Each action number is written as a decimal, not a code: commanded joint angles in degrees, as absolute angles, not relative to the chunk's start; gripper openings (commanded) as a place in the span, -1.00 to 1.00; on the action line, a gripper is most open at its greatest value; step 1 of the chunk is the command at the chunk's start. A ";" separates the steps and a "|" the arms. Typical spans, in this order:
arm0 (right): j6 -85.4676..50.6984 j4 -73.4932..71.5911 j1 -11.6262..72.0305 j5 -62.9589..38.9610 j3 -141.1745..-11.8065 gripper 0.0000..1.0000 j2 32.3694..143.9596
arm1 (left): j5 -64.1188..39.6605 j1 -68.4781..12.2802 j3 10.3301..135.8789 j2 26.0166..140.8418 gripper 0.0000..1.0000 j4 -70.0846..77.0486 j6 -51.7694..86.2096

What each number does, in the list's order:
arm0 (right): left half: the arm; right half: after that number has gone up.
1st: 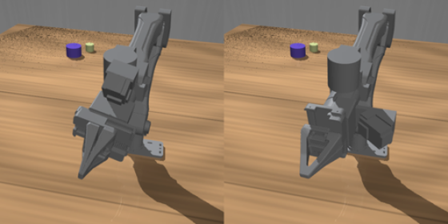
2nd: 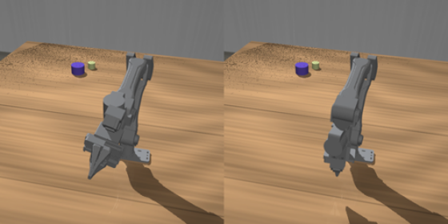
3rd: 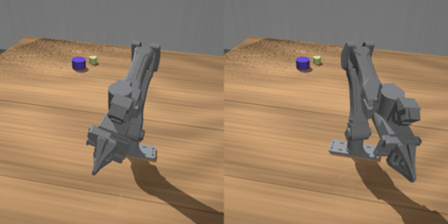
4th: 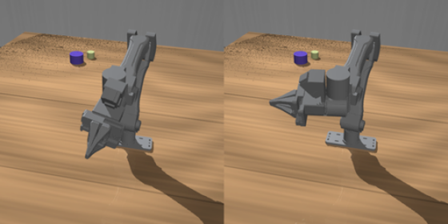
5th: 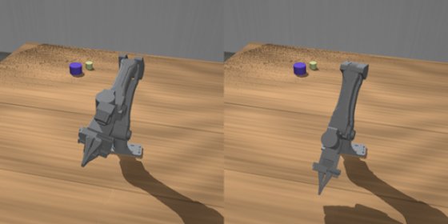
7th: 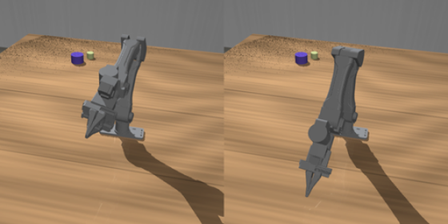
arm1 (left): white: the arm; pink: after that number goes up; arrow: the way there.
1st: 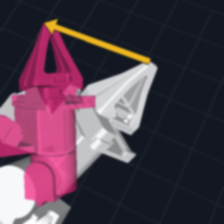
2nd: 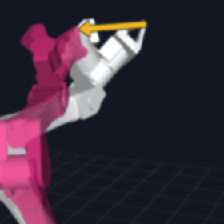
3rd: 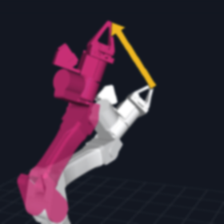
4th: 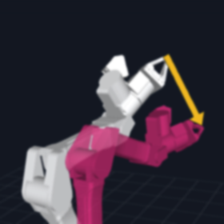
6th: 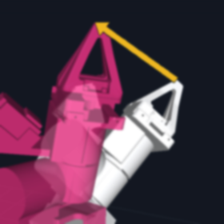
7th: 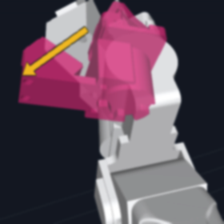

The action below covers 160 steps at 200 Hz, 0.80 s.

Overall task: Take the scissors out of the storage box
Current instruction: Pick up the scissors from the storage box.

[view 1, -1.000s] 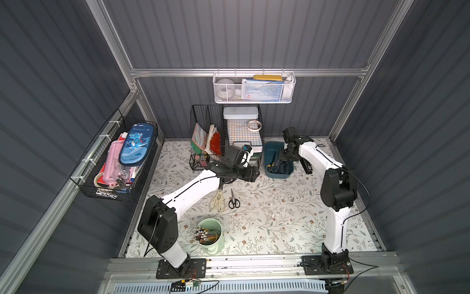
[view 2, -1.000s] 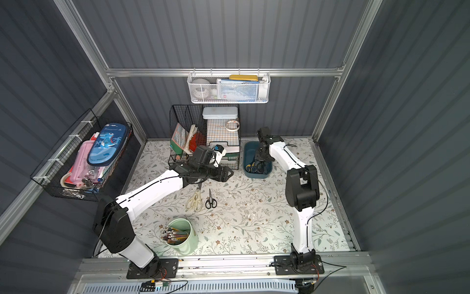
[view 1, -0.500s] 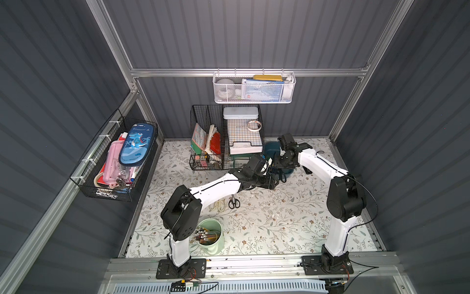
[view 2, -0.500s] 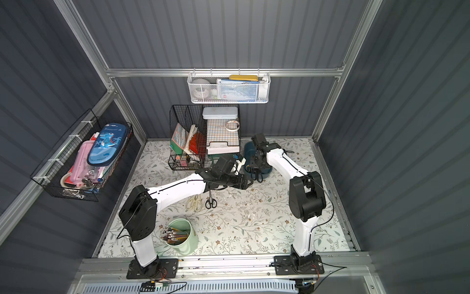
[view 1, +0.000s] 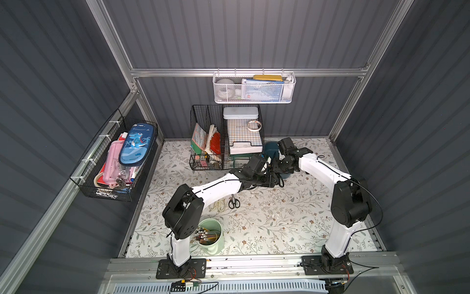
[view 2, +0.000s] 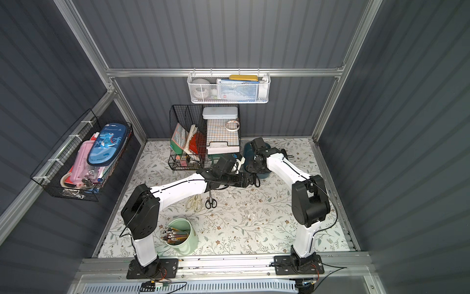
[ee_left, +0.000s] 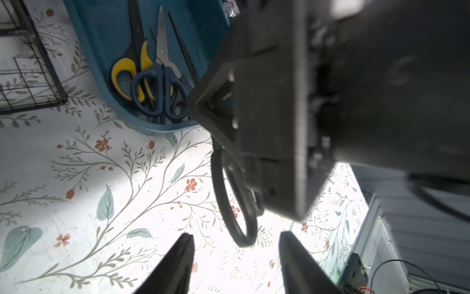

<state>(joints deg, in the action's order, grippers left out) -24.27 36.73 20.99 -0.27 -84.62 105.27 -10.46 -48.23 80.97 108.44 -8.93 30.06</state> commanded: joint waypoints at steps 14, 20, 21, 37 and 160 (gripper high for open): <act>-25.40 35.68 22.45 -1.32 -83.67 -1.00 103.20 | -11.02 -48.16 81.74 109.76 0.01 -8.57 31.63; -25.45 35.63 22.56 -1.31 -83.67 -1.00 103.04 | -11.08 -48.11 81.74 109.76 -0.03 -8.46 31.71; -25.47 35.66 22.62 -1.32 -83.67 -1.00 102.98 | -11.17 -48.14 81.74 109.72 -0.03 -8.45 31.72; -25.48 35.68 23.02 -1.25 -83.43 -1.00 102.68 | -11.99 -48.16 81.74 109.77 -0.17 -8.18 31.98; -26.28 29.66 23.91 -0.43 -75.09 -0.67 97.19 | -17.55 -48.08 75.76 105.82 -0.82 -7.20 34.95</act>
